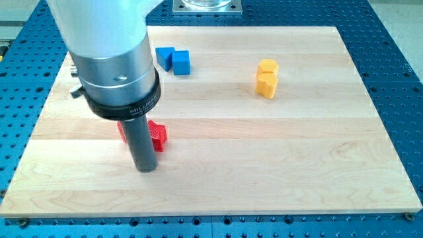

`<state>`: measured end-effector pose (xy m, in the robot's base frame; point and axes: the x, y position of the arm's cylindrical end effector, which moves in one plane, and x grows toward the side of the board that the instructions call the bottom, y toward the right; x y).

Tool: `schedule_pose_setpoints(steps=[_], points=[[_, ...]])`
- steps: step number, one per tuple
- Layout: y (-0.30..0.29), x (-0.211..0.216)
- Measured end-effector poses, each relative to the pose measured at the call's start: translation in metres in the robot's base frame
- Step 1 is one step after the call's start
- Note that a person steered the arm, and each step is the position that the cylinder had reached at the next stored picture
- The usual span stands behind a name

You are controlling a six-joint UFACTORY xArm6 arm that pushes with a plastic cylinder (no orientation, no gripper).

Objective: Move the red star into the green circle

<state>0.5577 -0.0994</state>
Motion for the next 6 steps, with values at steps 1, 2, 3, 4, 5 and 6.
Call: schedule_pose_setpoints(steps=[1,2,3,4,5,6], points=[[0.0,0.011],[0.003,0.04],[0.01,0.057],[0.017,0.061],[0.013,0.058],[0.013,0.008]])
